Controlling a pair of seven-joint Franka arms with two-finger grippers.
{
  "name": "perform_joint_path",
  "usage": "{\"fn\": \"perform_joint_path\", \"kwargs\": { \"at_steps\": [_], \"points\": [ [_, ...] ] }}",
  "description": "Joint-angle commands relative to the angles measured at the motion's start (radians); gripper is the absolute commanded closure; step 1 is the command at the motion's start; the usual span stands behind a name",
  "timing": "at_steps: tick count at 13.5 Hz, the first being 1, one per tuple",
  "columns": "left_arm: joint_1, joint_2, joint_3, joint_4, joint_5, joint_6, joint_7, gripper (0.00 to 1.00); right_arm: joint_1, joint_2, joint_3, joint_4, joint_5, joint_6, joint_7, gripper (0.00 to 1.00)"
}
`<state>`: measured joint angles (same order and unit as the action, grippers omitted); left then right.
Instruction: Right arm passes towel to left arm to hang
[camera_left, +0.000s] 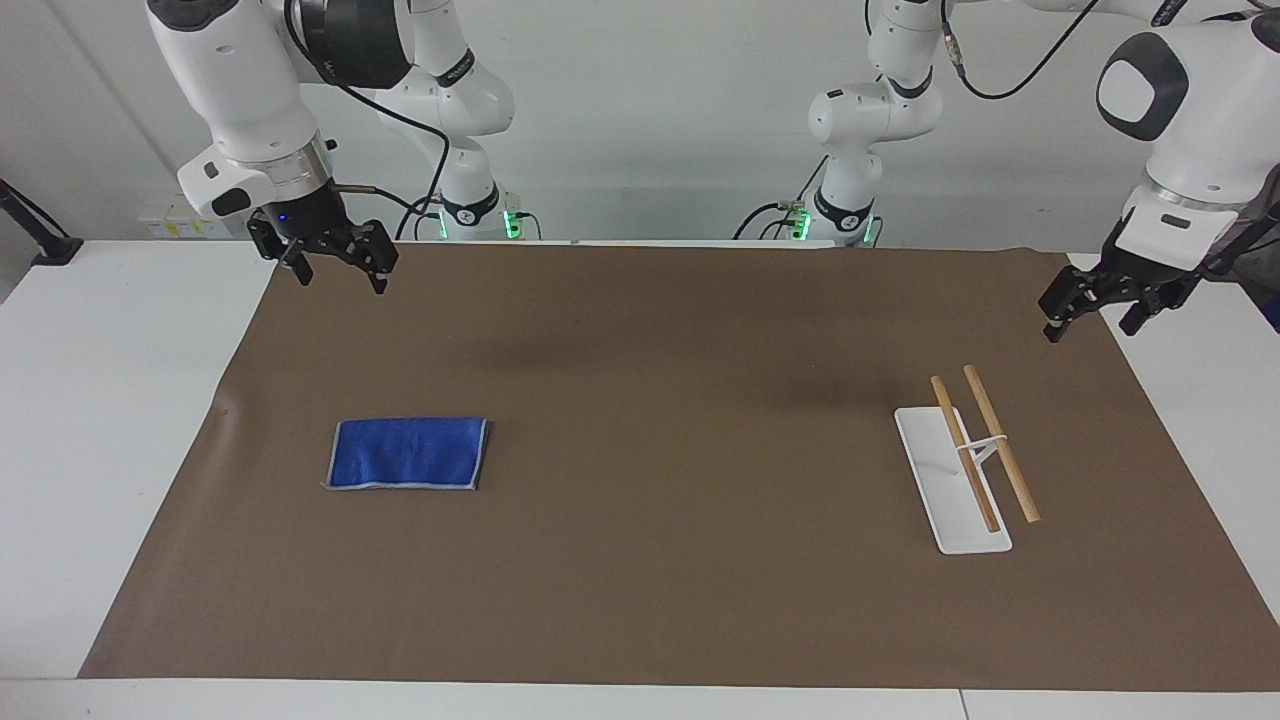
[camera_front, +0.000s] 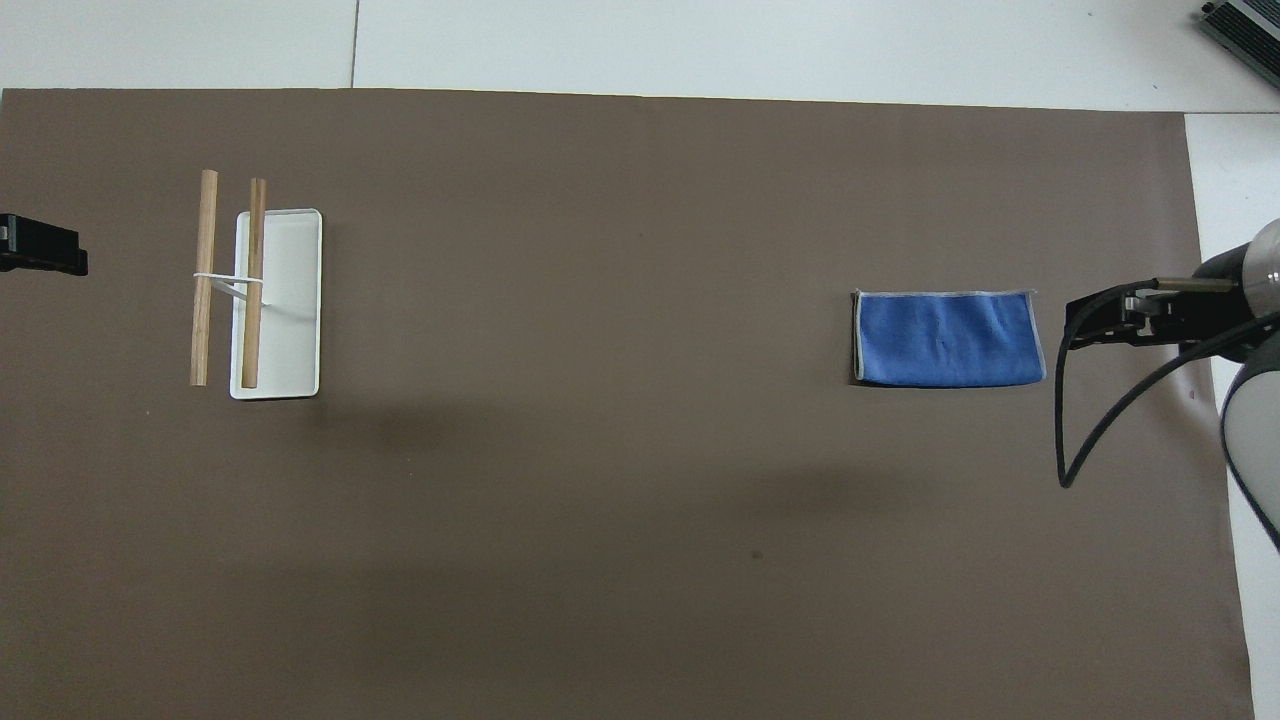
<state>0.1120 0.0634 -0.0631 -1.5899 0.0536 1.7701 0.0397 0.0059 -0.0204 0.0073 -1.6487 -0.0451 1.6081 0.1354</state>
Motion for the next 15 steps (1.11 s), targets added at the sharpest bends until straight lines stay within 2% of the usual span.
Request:
{"fn": "perform_joint_path", "kwargs": {
  "at_steps": [1, 10, 15],
  "points": [
    [0.006, -0.022, -0.001, -0.021, -0.011, -0.008, 0.006, 0.00, -0.015, -0.018, 0.008, -0.017, 0.025, 0.003, -0.019, 0.00],
    [0.006, -0.022, -0.001, -0.021, -0.011, -0.008, 0.006, 0.00, -0.035, -0.016, 0.003, -0.019, 0.025, 0.004, -0.022, 0.00],
    [0.006, -0.022, -0.001, -0.021, -0.011, -0.008, 0.006, 0.00, -0.037, -0.016, 0.002, -0.140, 0.025, 0.192, -0.030, 0.00]
  ]
}}
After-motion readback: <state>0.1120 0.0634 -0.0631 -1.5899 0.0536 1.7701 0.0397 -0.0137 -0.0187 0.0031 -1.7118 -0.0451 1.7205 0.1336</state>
